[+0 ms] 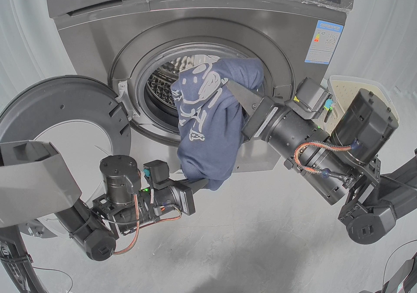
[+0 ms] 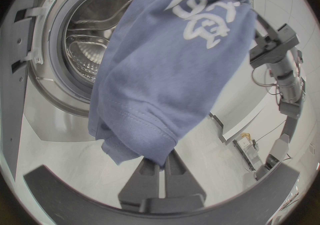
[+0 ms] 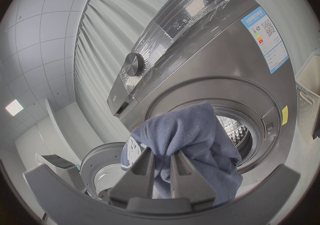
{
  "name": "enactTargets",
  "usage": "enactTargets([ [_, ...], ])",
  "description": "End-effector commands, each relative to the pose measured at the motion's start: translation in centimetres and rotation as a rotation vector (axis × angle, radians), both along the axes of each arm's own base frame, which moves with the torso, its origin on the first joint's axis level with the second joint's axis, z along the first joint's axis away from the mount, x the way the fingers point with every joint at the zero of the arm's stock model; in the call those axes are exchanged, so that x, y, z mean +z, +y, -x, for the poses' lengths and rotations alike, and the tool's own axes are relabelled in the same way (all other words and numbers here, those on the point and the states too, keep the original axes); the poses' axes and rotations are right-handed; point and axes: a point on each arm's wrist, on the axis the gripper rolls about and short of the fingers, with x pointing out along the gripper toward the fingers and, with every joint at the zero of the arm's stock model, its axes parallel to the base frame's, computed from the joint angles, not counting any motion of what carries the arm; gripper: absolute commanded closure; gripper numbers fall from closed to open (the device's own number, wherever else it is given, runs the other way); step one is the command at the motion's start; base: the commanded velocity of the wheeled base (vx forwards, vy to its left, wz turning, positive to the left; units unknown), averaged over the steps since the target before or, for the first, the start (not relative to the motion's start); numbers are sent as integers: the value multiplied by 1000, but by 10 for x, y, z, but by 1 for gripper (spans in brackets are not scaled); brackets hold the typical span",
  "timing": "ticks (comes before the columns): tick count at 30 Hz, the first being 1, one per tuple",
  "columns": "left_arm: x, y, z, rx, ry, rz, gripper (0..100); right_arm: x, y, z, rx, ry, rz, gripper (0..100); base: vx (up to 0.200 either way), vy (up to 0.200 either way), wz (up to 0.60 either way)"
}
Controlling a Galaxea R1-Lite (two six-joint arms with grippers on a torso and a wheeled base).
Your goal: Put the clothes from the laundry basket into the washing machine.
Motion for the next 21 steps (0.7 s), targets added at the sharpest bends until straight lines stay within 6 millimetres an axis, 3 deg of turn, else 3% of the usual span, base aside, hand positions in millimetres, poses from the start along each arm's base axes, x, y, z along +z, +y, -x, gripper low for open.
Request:
enactTargets([
  [1, 22, 3, 32, -48, -44, 31, 100, -10, -2, -4, -9, 20, 29, 100, 0, 0, 0],
  [4, 34, 6, 54, -79, -69, 50, 100, -24, -5, -4, -10, 54, 71, 100, 0, 0, 0],
  [5, 39, 6, 59, -83, -84, 61, 100, -26, -6, -3, -10, 59, 76, 0, 0, 0, 0],
  [13, 63, 13, 69, -63, -157, 113, 100, -46, -13, 5, 0, 97, 162, 0, 0, 0, 0],
  [21, 71, 12, 60, -12, -163, 163, 100, -52, -28, 17, -12, 109, 208, 0, 0, 0, 0],
])
